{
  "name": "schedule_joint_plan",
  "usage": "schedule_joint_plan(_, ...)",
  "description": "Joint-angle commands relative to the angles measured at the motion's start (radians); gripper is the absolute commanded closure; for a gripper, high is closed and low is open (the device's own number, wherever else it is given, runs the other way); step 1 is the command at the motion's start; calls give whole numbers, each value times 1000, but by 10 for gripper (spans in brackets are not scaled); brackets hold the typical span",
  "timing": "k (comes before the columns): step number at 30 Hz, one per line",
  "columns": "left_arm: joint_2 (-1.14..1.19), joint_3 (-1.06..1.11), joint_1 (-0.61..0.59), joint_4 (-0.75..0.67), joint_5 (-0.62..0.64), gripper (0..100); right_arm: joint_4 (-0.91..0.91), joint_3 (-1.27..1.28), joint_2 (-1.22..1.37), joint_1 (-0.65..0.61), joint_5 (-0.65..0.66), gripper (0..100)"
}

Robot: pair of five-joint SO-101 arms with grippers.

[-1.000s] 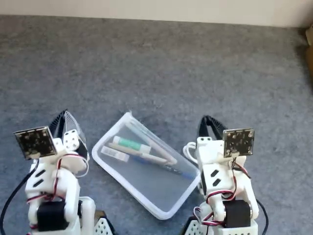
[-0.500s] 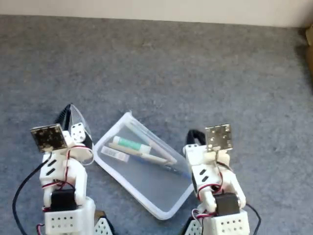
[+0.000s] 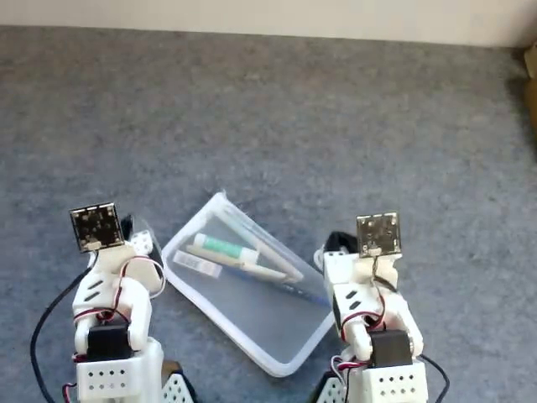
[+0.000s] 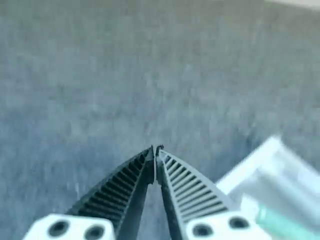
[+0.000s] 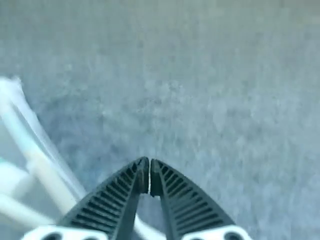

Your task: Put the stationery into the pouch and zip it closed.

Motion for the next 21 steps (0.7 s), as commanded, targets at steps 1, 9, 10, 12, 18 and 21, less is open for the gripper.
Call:
schedule_joint_plan(1, -13, 22, -7, 127, 6, 971, 105, 163, -5, 12, -11, 992)
schedule_joint_plan(9, -13, 22, -7, 310, 6, 970, 263, 163, -5, 13, -5, 992)
schedule_joint_plan(10, -13, 22, -7, 325, 6, 970, 291, 163, -5, 13, -3, 992)
schedule_joint_plan(12, -13, 22, -7, 356, 6, 972, 352, 163, -10, 13, -3, 992)
schedule_joint_plan(18, -13, 22, -7, 471, 8, 972, 351, 163, -10, 12, -3, 992)
schedule_joint_plan(21, -13, 22, -7, 471, 8, 972, 351, 163, -10, 12, -3, 992)
